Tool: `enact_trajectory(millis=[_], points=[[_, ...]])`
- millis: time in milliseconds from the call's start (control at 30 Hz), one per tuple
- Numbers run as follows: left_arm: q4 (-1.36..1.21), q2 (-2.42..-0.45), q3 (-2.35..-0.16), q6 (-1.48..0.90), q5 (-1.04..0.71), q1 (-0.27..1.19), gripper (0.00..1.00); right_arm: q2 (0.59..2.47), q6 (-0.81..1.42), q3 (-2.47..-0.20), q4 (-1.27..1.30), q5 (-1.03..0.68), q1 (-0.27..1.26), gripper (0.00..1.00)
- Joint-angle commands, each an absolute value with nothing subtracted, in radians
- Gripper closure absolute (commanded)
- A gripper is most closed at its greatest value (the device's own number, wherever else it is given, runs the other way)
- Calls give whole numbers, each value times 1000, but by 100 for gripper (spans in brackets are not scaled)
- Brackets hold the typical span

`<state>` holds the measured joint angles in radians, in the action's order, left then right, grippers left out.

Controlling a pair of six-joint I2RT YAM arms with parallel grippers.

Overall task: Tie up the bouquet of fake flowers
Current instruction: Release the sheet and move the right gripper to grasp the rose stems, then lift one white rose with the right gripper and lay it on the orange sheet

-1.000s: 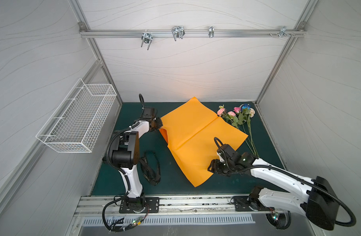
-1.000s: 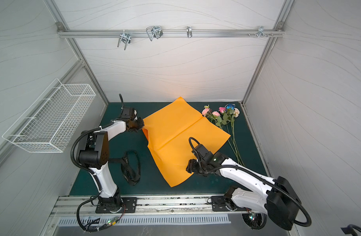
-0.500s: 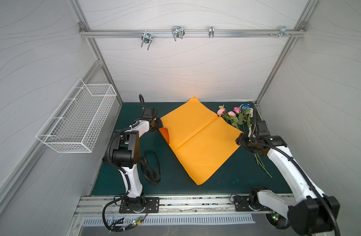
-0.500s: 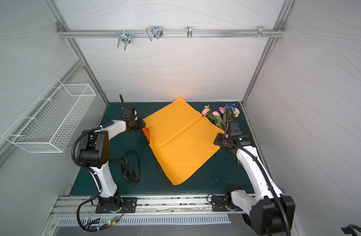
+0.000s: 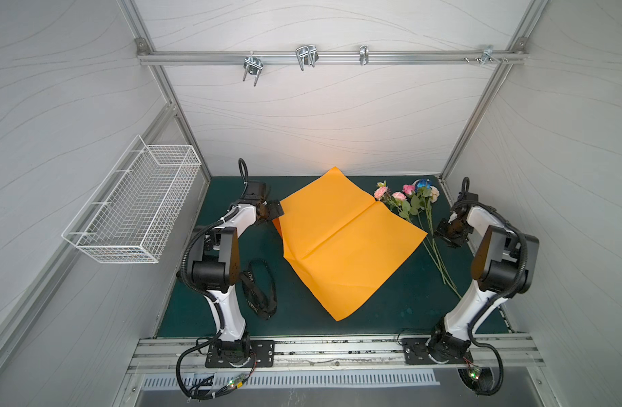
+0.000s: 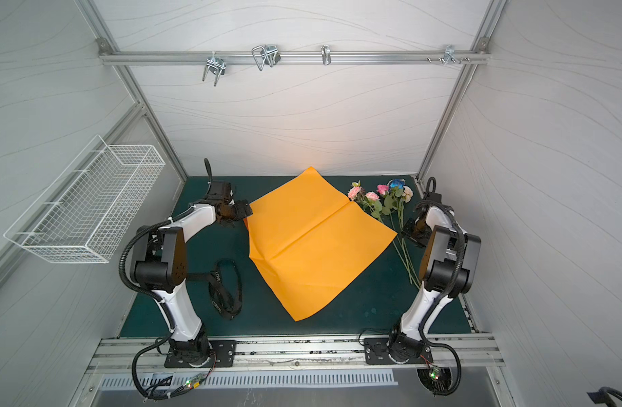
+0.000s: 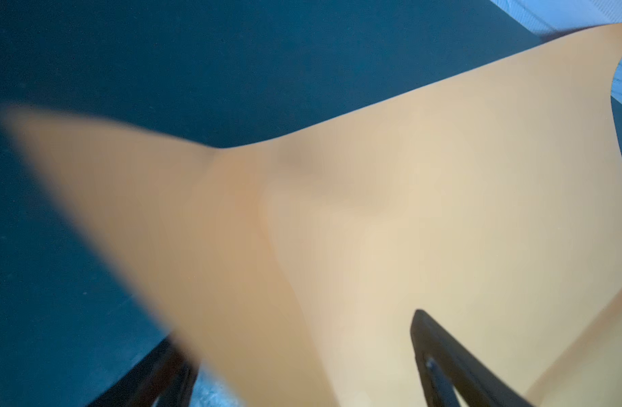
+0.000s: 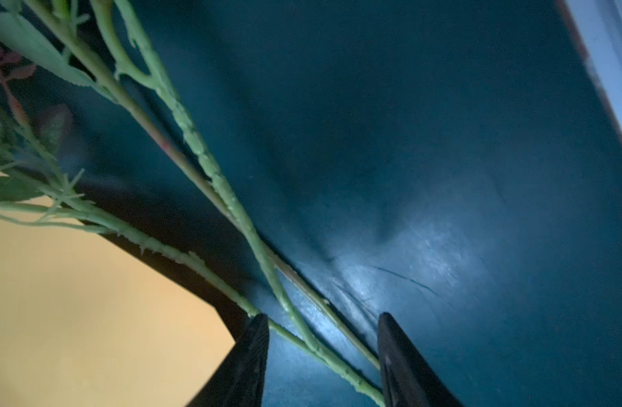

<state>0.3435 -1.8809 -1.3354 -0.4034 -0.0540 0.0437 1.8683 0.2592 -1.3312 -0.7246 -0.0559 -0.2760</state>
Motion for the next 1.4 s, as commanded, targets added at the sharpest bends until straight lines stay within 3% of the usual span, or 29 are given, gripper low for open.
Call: enact_trajectory(millis=[0,533,833,1167,1367], points=[[399,-1812,-1387,-377,17,35,5,1907,201,-1383,-730,-78,-271,51],[399,-1570,-1214,-476,41,17,1,2045,173,-1503,-751,-15,-206,75],[389,-1392,-1036,-551,32,36,1,1981,196,-1494,-757,59,-208,99],[360,-1291,-910,-572,-39,73,1,1814,195,-1510,-804,108,-215,100],[345,-1306,-896,-569,-70,108,1,1683,191,-1514,-830,43,-213,100]])
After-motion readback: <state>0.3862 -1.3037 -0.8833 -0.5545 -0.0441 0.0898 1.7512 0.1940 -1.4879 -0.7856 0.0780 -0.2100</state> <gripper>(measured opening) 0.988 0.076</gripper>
